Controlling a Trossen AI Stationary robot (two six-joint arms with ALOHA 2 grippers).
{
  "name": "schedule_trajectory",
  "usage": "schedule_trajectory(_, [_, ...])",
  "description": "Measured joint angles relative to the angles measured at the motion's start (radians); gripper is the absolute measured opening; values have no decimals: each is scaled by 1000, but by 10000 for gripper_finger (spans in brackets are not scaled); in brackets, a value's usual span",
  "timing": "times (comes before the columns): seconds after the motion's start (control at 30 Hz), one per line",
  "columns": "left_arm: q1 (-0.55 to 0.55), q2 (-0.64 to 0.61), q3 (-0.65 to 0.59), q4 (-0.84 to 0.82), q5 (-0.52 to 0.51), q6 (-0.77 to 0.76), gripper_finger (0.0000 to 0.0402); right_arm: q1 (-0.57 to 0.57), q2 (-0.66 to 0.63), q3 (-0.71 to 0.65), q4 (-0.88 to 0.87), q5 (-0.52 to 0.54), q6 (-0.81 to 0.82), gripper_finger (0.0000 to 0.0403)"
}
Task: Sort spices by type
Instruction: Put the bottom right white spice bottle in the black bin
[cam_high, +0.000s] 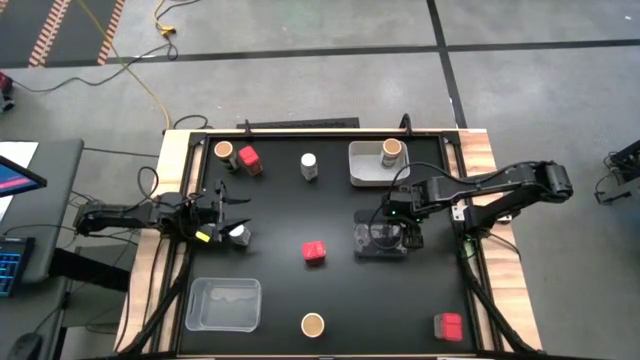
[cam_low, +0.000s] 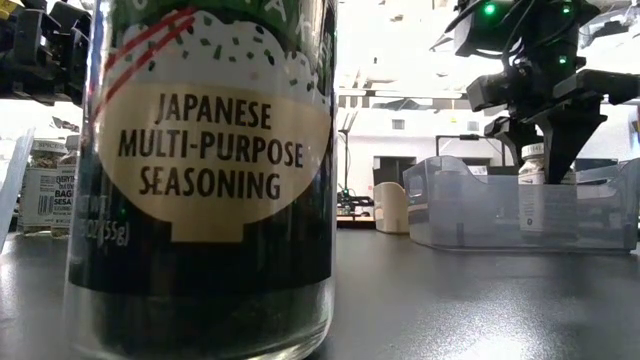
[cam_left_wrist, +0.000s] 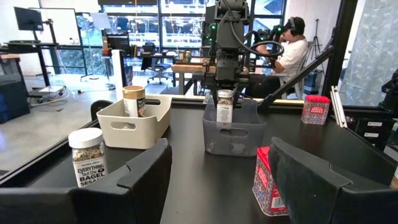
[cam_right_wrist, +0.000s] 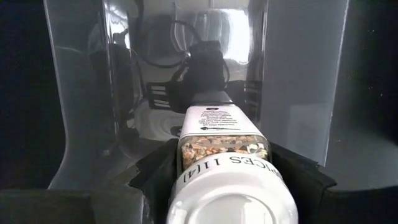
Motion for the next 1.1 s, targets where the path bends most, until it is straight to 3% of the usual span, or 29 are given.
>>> schedule_trajectory(1.1, [0,0,0,0,0,0,256,0,0,0,144,0,-22,251])
